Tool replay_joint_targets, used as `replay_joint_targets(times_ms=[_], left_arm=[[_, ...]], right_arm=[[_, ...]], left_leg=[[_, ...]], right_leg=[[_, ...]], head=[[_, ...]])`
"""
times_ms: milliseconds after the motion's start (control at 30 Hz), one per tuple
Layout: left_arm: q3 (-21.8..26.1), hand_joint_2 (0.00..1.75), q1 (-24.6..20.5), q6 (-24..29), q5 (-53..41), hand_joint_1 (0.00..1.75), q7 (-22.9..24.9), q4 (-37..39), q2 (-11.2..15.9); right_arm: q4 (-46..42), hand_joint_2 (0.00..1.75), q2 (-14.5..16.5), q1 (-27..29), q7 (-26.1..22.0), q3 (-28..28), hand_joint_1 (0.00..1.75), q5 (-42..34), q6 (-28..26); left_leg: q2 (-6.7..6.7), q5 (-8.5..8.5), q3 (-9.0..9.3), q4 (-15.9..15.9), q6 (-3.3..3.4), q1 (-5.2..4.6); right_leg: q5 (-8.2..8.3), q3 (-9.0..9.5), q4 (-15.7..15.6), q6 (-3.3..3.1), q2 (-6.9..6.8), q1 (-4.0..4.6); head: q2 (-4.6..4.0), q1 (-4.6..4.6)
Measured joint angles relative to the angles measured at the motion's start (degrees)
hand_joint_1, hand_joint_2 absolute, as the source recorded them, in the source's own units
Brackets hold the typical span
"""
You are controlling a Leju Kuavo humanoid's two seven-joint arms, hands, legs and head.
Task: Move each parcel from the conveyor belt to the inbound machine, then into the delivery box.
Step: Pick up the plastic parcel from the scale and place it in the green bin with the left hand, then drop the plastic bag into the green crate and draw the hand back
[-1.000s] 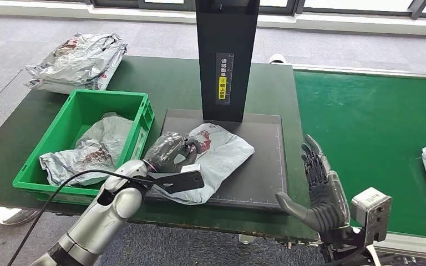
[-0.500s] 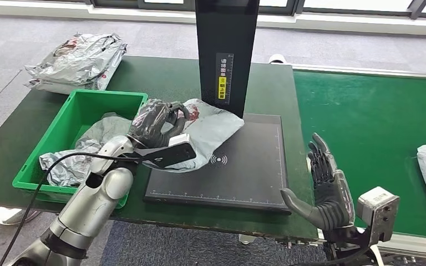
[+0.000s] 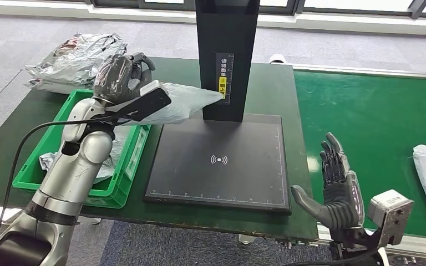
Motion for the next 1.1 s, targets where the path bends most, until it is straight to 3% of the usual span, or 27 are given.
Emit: replay_joint_targets(times_ms=[400, 767, 1100], left_arm=[[10.50, 1.75, 10.73, 1.93, -5.40, 1.75, -0.35, -4.30, 3.79], [15.29, 1.75, 19.01, 1.93, -6.32, 1.75, -0.11, -8.58, 5.48], [17.95, 1.75, 23.09, 2.09, -6.81, 1.75, 0.04, -11.57, 6.14]], right_arm=[[0.01, 1.75, -0.05, 3.27, -1.62, -1.41, 0.00, -0.81, -0.57], [-0.03, 1.75, 0.21, 4.65, -1.47, -2.64, 0.00, -0.78, -0.37], [-0.05, 1.75, 0.45, 5.05, -1.45, -3.06, 0.00, -0.74, 0.04]], left_leg=[[0.11, -0.02, -0.01, -0.02, -0.03, 0.02], [0.11, -0.03, -0.01, -0.02, -0.03, 0.02], [0.13, -0.03, -0.01, -0.02, -0.04, 0.03]], right_leg=[[-0.03, -0.08, 0.00, -0.03, 0.12, 0.02], [-0.05, -0.09, -0.02, -0.04, 0.12, 0.02], [-0.06, -0.08, -0.01, -0.05, 0.13, 0.02]], head=[[0.01, -0.02], [0.00, -0.02], [0.00, 0.00]])
